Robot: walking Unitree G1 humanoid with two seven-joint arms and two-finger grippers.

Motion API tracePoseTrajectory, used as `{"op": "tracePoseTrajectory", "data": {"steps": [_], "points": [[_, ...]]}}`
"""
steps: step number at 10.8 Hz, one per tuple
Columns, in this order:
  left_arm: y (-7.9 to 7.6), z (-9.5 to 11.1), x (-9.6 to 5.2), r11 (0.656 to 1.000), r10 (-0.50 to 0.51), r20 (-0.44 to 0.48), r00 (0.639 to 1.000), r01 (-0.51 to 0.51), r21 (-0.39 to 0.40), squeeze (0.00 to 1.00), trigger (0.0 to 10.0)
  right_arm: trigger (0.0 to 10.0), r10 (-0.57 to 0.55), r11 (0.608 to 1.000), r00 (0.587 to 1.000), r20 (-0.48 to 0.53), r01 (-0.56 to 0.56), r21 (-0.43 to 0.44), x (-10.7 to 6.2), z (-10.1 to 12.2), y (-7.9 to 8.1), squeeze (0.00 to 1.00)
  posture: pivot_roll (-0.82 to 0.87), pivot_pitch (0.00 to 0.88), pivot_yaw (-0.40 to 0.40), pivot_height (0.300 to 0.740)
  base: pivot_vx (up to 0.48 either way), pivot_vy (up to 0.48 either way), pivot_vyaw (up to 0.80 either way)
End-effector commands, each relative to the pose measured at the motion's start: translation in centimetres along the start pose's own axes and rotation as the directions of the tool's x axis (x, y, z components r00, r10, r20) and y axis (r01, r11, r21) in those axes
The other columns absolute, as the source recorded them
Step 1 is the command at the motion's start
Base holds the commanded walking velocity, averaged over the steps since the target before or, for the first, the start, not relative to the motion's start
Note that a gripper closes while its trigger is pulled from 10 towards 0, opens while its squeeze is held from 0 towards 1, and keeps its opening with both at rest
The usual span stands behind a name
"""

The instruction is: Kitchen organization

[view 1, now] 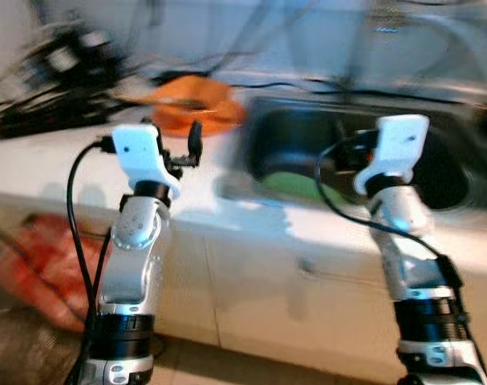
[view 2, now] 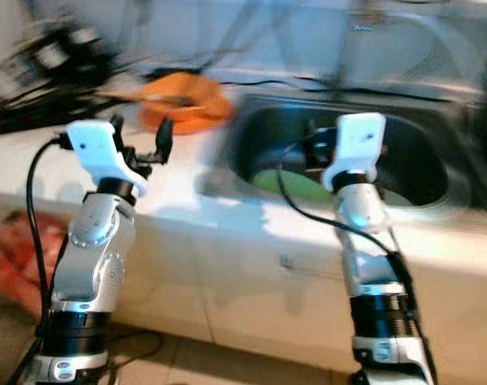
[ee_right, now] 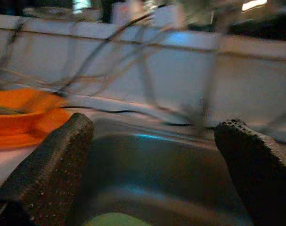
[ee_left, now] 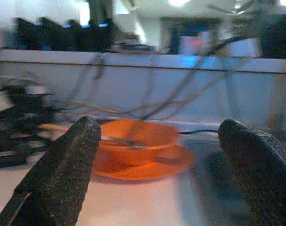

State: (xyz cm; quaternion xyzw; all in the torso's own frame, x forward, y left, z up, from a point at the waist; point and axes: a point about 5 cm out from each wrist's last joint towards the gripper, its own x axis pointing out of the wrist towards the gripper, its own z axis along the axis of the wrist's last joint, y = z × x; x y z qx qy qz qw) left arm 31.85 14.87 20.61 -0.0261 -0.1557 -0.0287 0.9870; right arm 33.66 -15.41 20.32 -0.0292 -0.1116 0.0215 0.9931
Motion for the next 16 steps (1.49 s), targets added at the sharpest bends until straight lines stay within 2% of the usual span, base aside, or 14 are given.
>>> {"op": "tracePoseTrajectory", "data": {"steps": [1, 3, 4, 5, 6, 13, 14, 15, 16], "points": [[0.1, 0.3, 0.1, 1.000, 0.014, 0.003, 1.000, -0.014, -0.001, 0.00, 10.0, 10.0, 0.039, 0.999, 0.999, 0.010, -0.039, 0.013, 0.2, 0.5, 0.6, 0.00, 0.05, 0.035, 0.007, 0.740, 0.416, 0.000, 0.00], [0.0, 0.2, 0.2, 1.000, 0.017, -0.008, 1.000, -0.017, 0.000, 0.00, 10.0, 10.0, 0.011, 1.000, 1.000, 0.016, -0.011, 0.009, 0.2, 0.5, 0.8, 0.00, 0.05, 0.037, 0.007, 0.740, 0.159, 0.124, 0.00], [-0.1, 0.1, 0.1, 1.000, 0.018, -0.011, 1.000, -0.018, -0.007, 0.00, 10.0, 10.0, 0.003, 1.000, 1.000, -0.016, -0.003, -0.011, 0.2, 0.1, 0.8, 0.00, 0.05, 0.039, 0.006, 0.740, 0.000, 0.000, 0.00], [-0.1, 0.1, 0.0, 1.000, 0.021, -0.018, 1.000, -0.021, -0.006, 0.00, 10.0, 10.0, 0.038, 0.999, 0.998, -0.047, -0.037, 0.025, 0.1, -0.2, 1.1, 0.00, 0.05, 0.039, 0.005, 0.740, 0.000, 0.000, 0.00], [0.0, 0.0, 0.1, 0.999, 0.032, -0.021, 0.999, -0.032, -0.007, 0.00, 10.0, 10.0, 0.055, 0.998, 0.998, -0.037, -0.053, 0.045, 0.0, -0.1, 1.3, 0.00, 0.05, 0.041, 0.003, 0.740, 0.000, 0.000, 0.00], [0.6, -0.2, 0.8, 0.998, 0.056, -0.060, 0.997, -0.055, 0.023, 0.00, 10.0, 10.0, 0.053, 0.997, 0.997, -0.054, -0.049, 0.063, 0.0, -0.3, 1.1, 0.00, 0.06, 0.048, 0.012, 0.740, 0.000, 0.000, 0.00], [0.8, -0.8, 1.3, 0.998, 0.055, -0.119, 0.991, -0.050, 0.042, 0.00, 10.0, 10.0, 0.078, 0.993, 0.995, -0.054, -0.073, 0.094, 0.0, -0.3, 1.4, 0.00, 0.06, 0.050, 0.012, 0.740, 0.000, 0.000, 0.00], [0.9, -1.5, 1.8, 0.997, 0.060, -0.169, 0.984, -0.050, 0.067, 0.00, 10.0, 10.0, 0.149, 0.982, 0.988, -0.050, -0.142, 0.127, -0.1, -0.1, 2.1, 0.00, 0.07, 0.052, 0.017, 0.740, 0.000, 0.000, 0.00], [1.0, -1.5, 2.1, 0.997, 0.066, -0.175, 0.982, -0.056, 0.061, 0.00, 10.0, 10.0, 0.199, 0.971, 0.979, -0.037, -0.193, 0.141, -0.2, 0.2, 2.5, 0.00, 0.07, 0.055, 0.019, 0.740, 0.000, 0.000, 0.00]]}}
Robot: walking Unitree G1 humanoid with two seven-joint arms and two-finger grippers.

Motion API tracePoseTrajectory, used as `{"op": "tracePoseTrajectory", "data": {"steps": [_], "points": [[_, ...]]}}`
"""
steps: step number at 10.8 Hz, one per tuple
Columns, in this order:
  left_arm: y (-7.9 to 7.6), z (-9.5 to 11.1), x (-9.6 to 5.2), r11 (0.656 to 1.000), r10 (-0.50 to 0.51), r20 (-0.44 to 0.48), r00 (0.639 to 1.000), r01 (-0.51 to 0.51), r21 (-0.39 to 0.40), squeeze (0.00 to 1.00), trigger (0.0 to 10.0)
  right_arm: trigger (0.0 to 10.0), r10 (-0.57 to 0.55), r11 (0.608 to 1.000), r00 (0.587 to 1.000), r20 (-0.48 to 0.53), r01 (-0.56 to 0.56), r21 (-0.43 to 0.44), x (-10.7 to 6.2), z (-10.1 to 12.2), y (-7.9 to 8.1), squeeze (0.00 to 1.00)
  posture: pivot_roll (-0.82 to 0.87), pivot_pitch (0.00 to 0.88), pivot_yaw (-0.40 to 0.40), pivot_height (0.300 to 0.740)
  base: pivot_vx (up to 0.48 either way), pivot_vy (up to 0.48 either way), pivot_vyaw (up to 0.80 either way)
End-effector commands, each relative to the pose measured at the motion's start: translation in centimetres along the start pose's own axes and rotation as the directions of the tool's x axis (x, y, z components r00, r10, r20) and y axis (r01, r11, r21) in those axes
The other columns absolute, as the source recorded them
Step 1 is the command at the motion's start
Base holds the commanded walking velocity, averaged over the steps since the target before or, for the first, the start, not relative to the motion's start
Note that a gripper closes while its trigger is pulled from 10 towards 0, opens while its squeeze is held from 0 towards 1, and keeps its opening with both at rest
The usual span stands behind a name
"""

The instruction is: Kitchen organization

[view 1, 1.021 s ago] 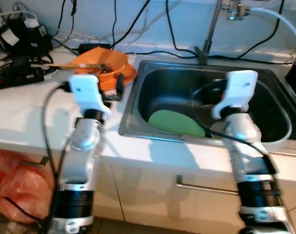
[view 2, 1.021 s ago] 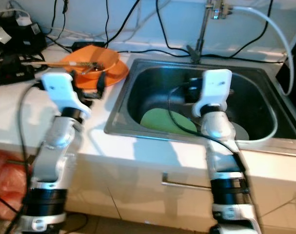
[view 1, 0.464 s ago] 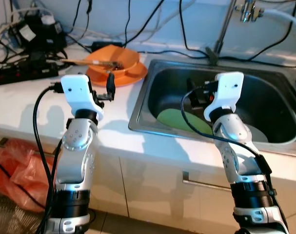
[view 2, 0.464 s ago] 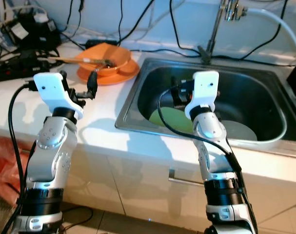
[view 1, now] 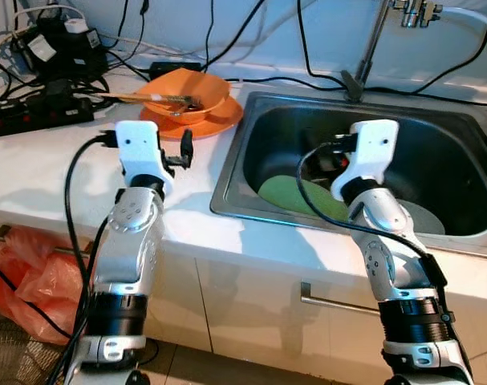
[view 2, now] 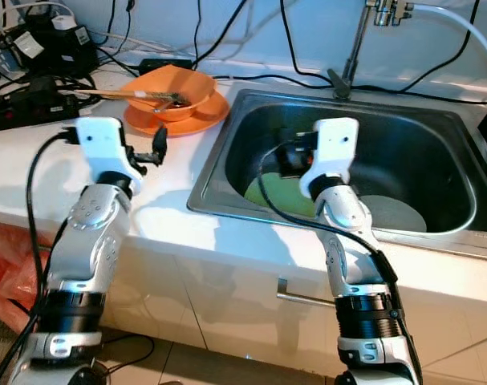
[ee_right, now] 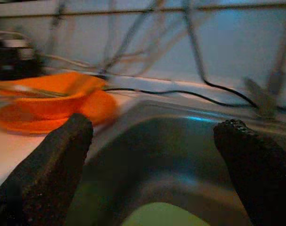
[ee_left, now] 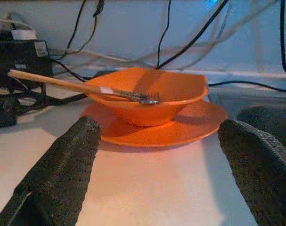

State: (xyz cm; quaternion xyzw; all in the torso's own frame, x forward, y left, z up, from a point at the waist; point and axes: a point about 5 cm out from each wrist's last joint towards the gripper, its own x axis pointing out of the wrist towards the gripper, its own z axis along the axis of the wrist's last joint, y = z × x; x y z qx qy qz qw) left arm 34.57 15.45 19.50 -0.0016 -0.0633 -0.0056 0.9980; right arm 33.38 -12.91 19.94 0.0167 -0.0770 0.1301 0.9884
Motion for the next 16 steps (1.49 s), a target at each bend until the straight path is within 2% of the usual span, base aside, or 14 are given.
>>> {"op": "tracePoseTrajectory", "data": {"steps": [1, 2, 4, 10, 13, 16], "points": [[0.2, 0.6, 0.4, 1.000, 0.008, 0.011, 1.000, -0.008, 0.002, 0.00, 10.0, 10.0, 0.037, 0.999, 0.999, 0.018, -0.037, -0.005, -0.1, 0.6, 0.5, 0.00, 0.06, 0.060, 0.023, 0.740, 0.000, 0.000, 0.00], [0.1, 0.5, 0.8, 1.000, -0.001, -0.002, 1.000, 0.001, 0.004, 0.00, 10.0, 10.0, 0.037, 0.999, 0.999, 0.013, -0.037, -0.004, -0.2, 0.4, 0.5, 0.00, 0.07, 0.069, 0.027, 0.740, 0.000, 0.000, 0.00], [0.2, 0.0, 1.3, 1.000, -0.022, -0.040, 0.999, 0.022, 0.003, 0.00, 10.0, 10.0, 0.038, 0.999, 0.999, -0.004, -0.038, 0.007, -0.6, -0.2, 1.0, 0.00, 0.08, 0.085, 0.043, 0.740, 0.000, 0.000, 0.80], [0.4, 0.4, 2.9, 0.997, -0.078, -0.081, 0.994, 0.078, -0.004, 0.00, 10.0, 10.0, -0.014, 0.996, 1.000, -0.007, 0.014, 0.089, -0.9, -0.9, 1.6, 0.00, 0.11, 0.126, 0.045, 0.740, 0.000, 0.000, 0.00], [-0.5, 0.2, 4.1, 0.989, -0.139, -0.140, 0.980, 0.144, 0.028, 0.00, 10.0, 10.0, -0.018, 0.998, 1.000, -0.003, 0.018, 0.066, -1.3, -0.8, 1.7, 0.00, 0.10, 0.155, 0.067, 0.740, 0.000, 0.000, 0.00], [-1.4, 0.4, 4.7, 0.980, -0.186, -0.127, 0.974, 0.192, 0.041, 0.00, 10.0, 10.0, -0.036, 0.999, 0.999, -0.004, 0.036, 0.035, -2.5, -0.6, 1.5, 0.00, 0.07, 0.194, 0.132, 0.740, 0.000, 0.000, 0.00]]}}
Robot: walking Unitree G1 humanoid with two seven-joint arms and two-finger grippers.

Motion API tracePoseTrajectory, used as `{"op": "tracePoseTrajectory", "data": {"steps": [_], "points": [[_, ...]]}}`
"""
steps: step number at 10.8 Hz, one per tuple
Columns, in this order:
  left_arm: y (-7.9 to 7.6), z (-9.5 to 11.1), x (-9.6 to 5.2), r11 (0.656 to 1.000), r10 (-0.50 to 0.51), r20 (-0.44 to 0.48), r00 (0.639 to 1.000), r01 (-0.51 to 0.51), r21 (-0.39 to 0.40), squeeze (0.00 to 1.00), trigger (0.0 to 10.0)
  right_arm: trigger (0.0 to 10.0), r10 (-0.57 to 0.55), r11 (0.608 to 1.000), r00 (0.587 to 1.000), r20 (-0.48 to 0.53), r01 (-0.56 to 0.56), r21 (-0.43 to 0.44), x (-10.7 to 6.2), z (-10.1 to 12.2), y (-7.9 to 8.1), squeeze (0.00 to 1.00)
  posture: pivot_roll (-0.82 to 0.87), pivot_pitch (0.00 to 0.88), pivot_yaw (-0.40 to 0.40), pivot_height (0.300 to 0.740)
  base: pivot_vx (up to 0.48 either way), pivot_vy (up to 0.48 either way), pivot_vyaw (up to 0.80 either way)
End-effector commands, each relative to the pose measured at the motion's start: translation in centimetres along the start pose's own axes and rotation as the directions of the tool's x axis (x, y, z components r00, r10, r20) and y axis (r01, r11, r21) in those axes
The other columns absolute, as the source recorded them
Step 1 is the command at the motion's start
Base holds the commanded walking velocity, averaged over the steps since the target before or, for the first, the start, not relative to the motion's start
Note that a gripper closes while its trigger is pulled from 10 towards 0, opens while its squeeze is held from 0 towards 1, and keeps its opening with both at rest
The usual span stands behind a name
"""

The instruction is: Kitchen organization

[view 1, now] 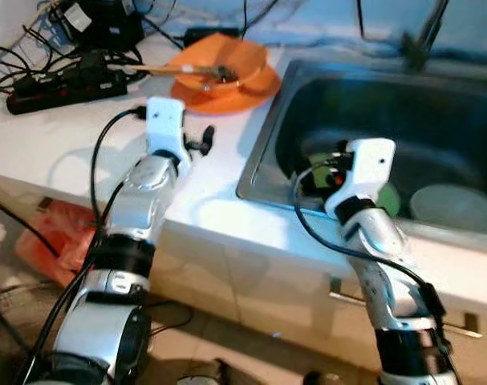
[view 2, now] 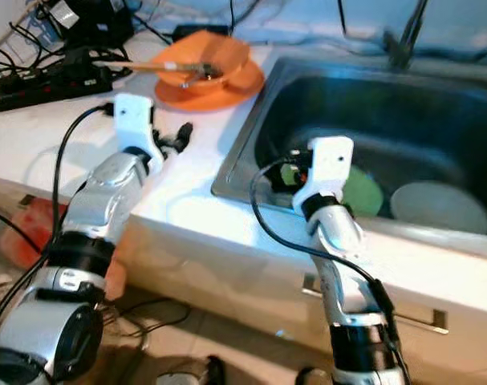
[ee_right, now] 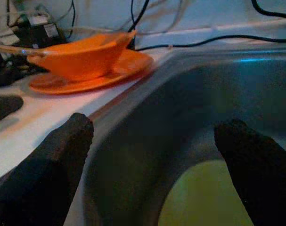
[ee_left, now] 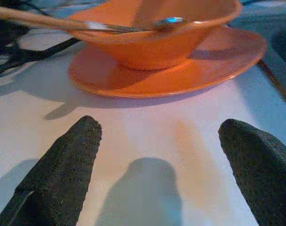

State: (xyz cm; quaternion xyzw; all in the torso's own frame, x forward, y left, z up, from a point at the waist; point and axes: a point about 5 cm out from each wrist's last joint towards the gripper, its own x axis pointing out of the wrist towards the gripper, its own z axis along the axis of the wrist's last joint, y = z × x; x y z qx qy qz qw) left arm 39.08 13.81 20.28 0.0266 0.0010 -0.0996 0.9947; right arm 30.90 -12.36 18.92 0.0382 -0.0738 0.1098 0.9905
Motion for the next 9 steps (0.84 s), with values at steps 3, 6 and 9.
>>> {"op": "tracePoseTrajectory", "data": {"steps": [3, 6, 9], "points": [[0.1, 0.7, 0.7, 0.998, -0.039, 0.005, 0.999, 0.039, 0.058, 0.00, 10.0, 10.0, -0.044, 0.999, 0.999, -0.021, 0.043, -0.031, -1.6, 0.0, -0.8, 0.00, 0.03, 0.230, 0.154, 0.740, 0.000, 0.000, 0.00], [0.2, 1.5, 1.6, 0.996, -0.040, 0.017, 0.999, 0.039, 0.083, 0.00, 10.0, 10.0, -0.077, 0.996, 0.995, -0.059, 0.074, -0.052, -3.2, -0.2, -1.4, 0.00, 0.00, 0.265, 0.155, 0.740, 0.000, 0.000, 0.00], [0.7, 2.3, 2.3, 0.995, -0.029, 0.021, 0.999, 0.027, 0.096, 0.00, 10.0, 10.0, -0.101, 0.994, 0.991, -0.084, 0.096, -0.055, -4.0, -0.3, -1.6, 0.00, -0.02, 0.287, 0.155, 0.740, 0.000, 0.000, 0.00]]}}
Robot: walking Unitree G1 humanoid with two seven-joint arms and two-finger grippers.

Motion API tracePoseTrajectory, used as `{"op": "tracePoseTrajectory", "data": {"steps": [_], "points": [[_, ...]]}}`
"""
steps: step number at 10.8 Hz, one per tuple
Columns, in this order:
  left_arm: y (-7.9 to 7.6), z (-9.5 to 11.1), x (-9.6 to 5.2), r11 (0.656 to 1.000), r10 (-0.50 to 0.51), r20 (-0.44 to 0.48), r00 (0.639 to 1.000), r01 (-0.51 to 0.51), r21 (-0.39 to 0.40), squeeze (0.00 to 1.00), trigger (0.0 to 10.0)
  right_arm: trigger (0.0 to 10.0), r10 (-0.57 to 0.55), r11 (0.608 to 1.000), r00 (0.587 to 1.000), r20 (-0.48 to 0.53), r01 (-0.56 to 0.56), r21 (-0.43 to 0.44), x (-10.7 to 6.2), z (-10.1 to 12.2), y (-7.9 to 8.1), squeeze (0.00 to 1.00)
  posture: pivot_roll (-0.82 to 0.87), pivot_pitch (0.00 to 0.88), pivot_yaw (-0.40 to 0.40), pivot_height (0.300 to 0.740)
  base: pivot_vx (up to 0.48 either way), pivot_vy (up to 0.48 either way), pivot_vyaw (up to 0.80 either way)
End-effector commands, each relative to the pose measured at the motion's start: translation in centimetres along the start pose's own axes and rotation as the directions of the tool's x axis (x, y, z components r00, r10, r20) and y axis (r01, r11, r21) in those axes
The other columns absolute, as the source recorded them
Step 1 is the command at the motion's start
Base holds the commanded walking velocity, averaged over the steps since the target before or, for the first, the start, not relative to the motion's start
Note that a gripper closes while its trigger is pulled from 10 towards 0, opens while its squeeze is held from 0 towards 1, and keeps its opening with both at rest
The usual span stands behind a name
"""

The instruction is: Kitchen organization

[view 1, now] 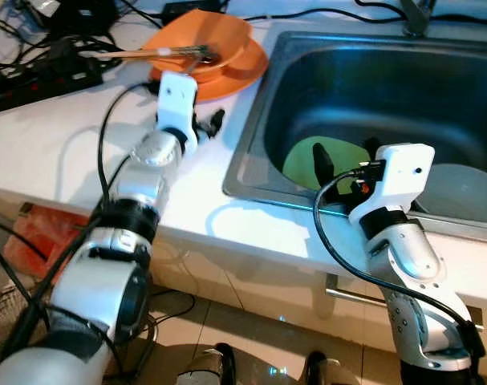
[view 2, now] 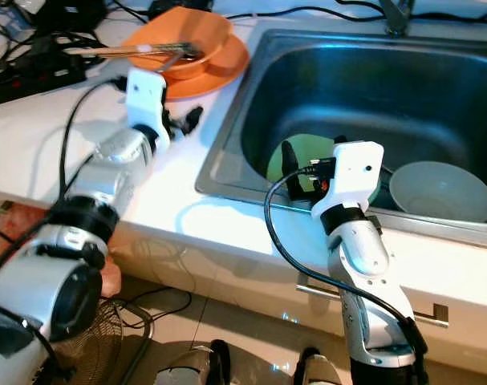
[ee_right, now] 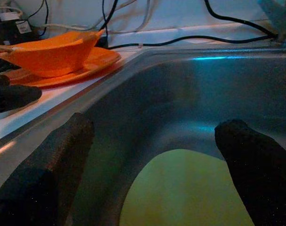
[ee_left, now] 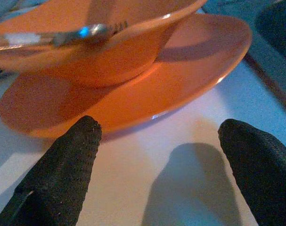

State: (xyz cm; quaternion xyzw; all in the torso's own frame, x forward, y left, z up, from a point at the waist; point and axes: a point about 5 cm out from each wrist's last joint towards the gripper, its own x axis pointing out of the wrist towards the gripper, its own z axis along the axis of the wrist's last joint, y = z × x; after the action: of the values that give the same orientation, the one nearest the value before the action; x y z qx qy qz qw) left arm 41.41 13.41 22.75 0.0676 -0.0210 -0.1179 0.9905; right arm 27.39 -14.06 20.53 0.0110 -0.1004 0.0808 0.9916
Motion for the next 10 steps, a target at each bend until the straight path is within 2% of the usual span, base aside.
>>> {"op": "tracePoseTrajectory", "data": {"steps": [1, 2, 4, 10], "points": [[0.5, 0.1, 0.0, 1.000, 0.011, -0.005, 1.000, -0.011, 0.014, 0.00, 10.0, 10.0, -0.050, 0.999, 0.989, -0.141, 0.051, 0.005, -0.7, -2.5, -0.8, 0.00, -0.02, 0.289, 0.156, 0.740, 0.000, 0.000, 0.00], [0.5, 0.8, 0.3, 1.000, 0.009, 0.018, 1.000, -0.009, 0.026, 0.00, 10.0, 10.0, -0.064, 0.998, 0.987, -0.148, 0.065, 0.003, -0.9, -2.6, -0.9, 0.00, -0.03, 0.293, 0.160, 0.740, 0.000, 0.000, 0.00], [0.3, 0.6, 0.5, 1.000, -0.002, 0.000, 1.000, 0.002, 0.023, 0.00, 10.0, 10.0, -0.075, 0.997, 0.985, -0.156, 0.076, 0.001, -1.2, -2.5, -1.0, 0.00, -0.04, 0.297, 0.164, 0.740, 0.000, 0.000, 0.00], [1.5, 0.6, 0.6, 1.000, 0.019, -0.043, 0.999, -0.019, 0.011, 0.00, 10.0, 10.0, -0.101, 0.995, 0.978, -0.184, 0.101, -0.007, -2.7, -2.5, -1.2, 0.00, -0.10, 0.316, 0.158, 0.740, 0.000, 0.000, 0.00]]}}
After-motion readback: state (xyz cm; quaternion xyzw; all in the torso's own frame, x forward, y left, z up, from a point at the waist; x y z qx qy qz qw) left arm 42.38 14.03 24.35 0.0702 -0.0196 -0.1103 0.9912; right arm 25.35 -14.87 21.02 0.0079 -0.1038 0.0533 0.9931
